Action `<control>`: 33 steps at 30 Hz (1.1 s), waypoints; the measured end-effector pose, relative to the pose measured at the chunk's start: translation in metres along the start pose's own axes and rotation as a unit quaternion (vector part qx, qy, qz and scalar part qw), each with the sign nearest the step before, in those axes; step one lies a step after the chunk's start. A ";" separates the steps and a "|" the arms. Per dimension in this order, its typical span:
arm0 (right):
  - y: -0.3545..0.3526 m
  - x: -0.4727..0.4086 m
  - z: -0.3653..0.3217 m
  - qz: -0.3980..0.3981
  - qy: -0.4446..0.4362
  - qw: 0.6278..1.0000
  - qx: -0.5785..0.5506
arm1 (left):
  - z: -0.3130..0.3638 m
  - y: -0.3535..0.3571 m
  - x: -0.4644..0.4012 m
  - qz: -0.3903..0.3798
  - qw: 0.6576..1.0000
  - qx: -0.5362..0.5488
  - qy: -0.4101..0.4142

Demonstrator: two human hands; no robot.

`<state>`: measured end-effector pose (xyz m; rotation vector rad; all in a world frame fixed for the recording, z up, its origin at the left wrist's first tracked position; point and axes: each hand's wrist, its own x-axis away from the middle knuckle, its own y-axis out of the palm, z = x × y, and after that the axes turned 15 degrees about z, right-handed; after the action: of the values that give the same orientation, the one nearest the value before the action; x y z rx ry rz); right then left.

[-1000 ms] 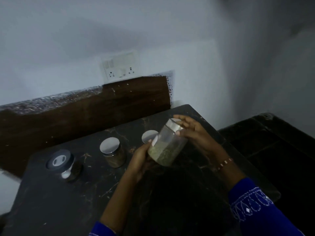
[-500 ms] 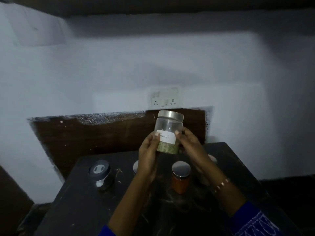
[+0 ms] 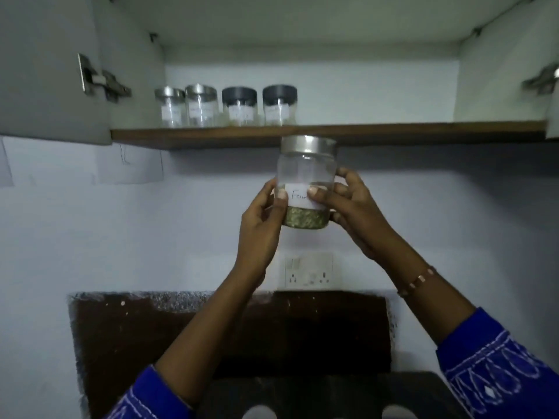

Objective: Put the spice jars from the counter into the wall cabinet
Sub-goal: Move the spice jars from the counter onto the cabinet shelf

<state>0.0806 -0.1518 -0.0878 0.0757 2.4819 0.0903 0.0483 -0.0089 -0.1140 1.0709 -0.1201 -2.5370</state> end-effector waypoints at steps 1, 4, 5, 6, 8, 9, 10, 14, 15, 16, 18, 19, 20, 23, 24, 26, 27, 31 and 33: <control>0.000 -0.012 -0.011 0.008 -0.015 1.000 -0.010 | 0.010 0.007 -0.014 0.000 1.000 -0.002 0.019; 0.000 -0.051 -0.042 0.019 -0.050 0.998 -0.020 | 0.036 0.030 -0.061 0.002 0.999 0.014 0.034; 0.000 -0.064 -0.051 0.028 -0.065 0.997 -0.009 | 0.043 0.038 -0.076 0.004 0.999 0.013 0.037; -0.001 -0.078 -0.059 0.039 -0.086 0.996 0.011 | 0.049 0.046 -0.091 0.005 0.999 0.005 0.045; -0.003 -0.105 -0.072 0.058 -0.132 0.988 0.056 | 0.055 0.062 -0.118 0.003 0.999 -0.009 0.054; -0.004 -0.117 -0.077 0.063 -0.148 0.985 0.070 | 0.057 0.070 -0.130 0.002 0.999 -0.010 0.051; -0.004 -0.128 -0.080 0.067 -0.157 0.982 0.082 | 0.056 0.078 -0.141 0.004 0.999 -0.011 0.046; -0.005 -0.167 -0.076 0.062 -0.157 0.978 0.120 | 0.050 0.100 -0.172 0.028 0.997 -0.043 0.049; -0.005 -0.175 -0.072 0.057 -0.153 0.978 0.130 | 0.046 0.103 -0.177 0.027 0.997 -0.053 0.048; -0.004 -0.181 -0.068 0.048 -0.147 0.978 0.141 | 0.040 0.105 -0.183 0.024 0.996 -0.066 0.045; -0.003 -0.190 -0.060 0.032 -0.137 0.977 0.161 | 0.029 0.107 -0.191 0.017 0.994 -0.101 0.047; -0.002 -0.194 -0.055 0.026 -0.136 0.975 0.172 | 0.025 0.108 -0.196 0.013 0.992 -0.117 0.048; -0.002 -0.199 -0.051 0.023 -0.137 0.972 0.188 | 0.021 0.108 -0.202 0.010 0.990 -0.131 0.048; -0.001 -0.210 -0.041 0.014 -0.145 0.954 0.262 | 0.019 0.108 -0.215 -0.012 0.987 -0.157 0.039; -0.001 -0.213 -0.039 0.025 -0.149 0.943 0.297 | 0.018 0.109 -0.219 -0.013 0.983 -0.178 0.044; -0.002 -0.222 -0.033 0.049 -0.153 0.913 0.374 | 0.013 0.115 -0.225 -0.003 0.961 -0.268 0.076; -0.003 -0.227 -0.031 0.059 -0.151 0.899 0.407 | 0.011 0.120 -0.226 0.001 0.944 -0.315 0.095; -0.003 -0.241 -0.025 0.090 -0.141 0.867 0.470 | 0.005 0.135 -0.236 -0.030 0.904 -0.415 0.096; 0.000 -0.244 -0.027 0.084 -0.122 0.859 0.491 | 0.006 0.138 -0.242 -0.055 0.895 -0.436 0.082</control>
<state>0.2576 -0.1715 0.0818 0.6814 2.0140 -1.0515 0.2415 -0.0448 0.0837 0.8895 1.0456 -2.1492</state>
